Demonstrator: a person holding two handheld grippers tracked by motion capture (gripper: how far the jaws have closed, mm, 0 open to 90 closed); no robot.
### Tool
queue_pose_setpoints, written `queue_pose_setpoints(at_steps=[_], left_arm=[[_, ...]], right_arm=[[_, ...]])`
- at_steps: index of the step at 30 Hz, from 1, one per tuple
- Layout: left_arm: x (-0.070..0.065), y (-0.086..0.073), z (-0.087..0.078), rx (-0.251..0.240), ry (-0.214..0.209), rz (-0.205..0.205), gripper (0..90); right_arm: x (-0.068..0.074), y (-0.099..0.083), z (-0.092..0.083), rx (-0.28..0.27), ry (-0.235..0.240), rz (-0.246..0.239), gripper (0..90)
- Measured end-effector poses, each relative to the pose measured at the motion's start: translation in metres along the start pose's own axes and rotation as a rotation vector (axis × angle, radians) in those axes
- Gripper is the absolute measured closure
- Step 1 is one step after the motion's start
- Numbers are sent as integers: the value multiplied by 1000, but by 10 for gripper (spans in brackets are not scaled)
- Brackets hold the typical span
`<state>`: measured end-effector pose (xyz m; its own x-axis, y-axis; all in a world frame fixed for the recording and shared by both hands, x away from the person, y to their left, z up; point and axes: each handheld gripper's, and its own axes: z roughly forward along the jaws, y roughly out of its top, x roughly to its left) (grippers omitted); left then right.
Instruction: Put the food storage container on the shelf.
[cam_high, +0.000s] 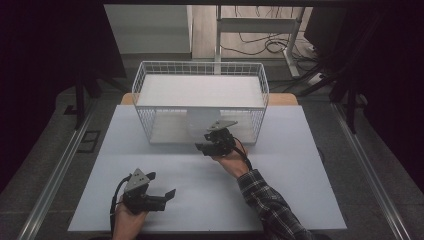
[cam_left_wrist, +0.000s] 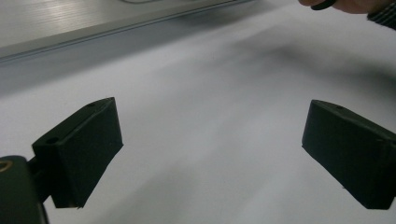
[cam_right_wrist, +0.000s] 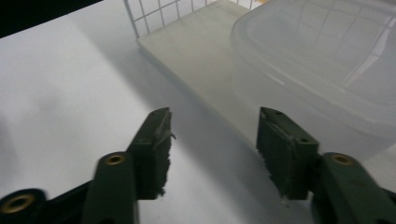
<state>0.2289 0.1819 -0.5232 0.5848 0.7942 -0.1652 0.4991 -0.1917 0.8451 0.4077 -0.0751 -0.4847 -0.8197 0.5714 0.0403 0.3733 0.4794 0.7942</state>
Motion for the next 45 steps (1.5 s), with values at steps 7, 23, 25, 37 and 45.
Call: queue_pose_setpoints(at_steps=[7,23,25,37,45], left_arm=[[0,-1,2,3,1,4,40],[1,-2,2,0,1,16,34],[1,-2,2,0,2,18,34],[3,-2,0,-5,-2,10,33],[3,-2,0,-1,-9,9,32]], right_arm=[[4,-7,-5,7,13,7,292],[5,-28,-18,10,21,-26,64],[6,-29,-20,13,22,-19,59],[11,-37,-36,24,29,-17,58],[14,-42,-53,-2,20,-6,40]])
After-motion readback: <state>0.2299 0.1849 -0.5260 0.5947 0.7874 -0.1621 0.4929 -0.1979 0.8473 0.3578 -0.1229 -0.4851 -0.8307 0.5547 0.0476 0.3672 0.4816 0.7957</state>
